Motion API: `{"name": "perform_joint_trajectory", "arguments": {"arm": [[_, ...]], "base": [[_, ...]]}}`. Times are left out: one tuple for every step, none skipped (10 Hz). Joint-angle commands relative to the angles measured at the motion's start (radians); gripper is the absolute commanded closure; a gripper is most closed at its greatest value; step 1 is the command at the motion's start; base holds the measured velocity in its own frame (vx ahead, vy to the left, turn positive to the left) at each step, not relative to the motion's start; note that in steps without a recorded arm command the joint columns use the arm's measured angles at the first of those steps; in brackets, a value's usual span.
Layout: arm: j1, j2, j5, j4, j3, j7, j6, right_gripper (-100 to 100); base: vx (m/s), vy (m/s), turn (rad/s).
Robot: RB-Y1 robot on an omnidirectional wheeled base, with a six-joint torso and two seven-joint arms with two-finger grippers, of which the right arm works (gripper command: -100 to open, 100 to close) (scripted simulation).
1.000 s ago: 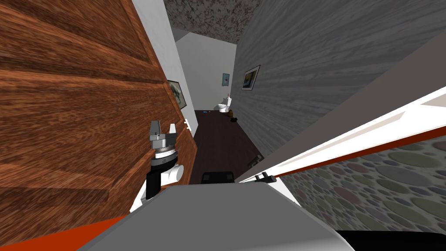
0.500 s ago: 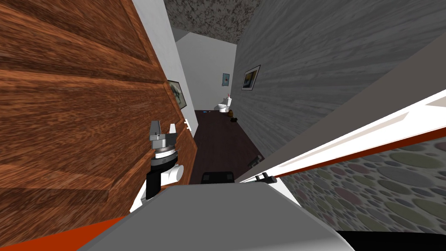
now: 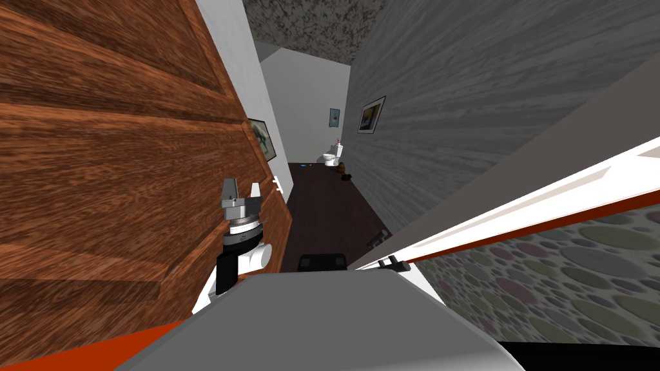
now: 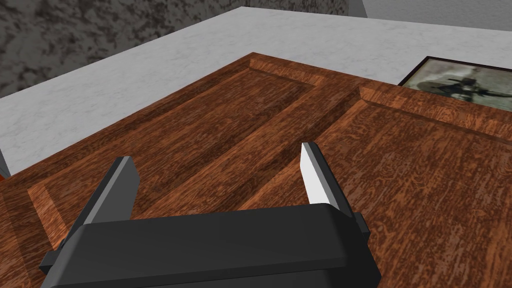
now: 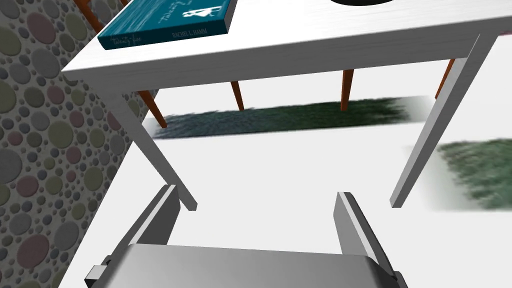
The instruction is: Push the door open
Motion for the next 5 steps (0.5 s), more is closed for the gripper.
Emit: {"name": "perform_joint_trajectory", "arguments": {"arm": [[-0.01,-0.003,-0.05,0.012,-0.016,-0.041,-0.005,-100],[-0.01,-0.003,-0.059,0.012,-0.016,-0.041,-0.005,-100],[-0.016,-0.002,-0.099,0.015,-0.031,-0.074,-0.009,-100],[-0.016,-0.002,-0.108,0.015,-0.031,-0.074,-0.009,-100],[-0.021,-0.001,-0.147,0.018,-0.045,-0.107,-0.014,-100]], "base": [[0.0,0.0,0.0],[0.0,0.0,0.0],[0.0,0.0,0.0],[0.0,0.0,0.0],[0.0,0.0,0.0]]}}
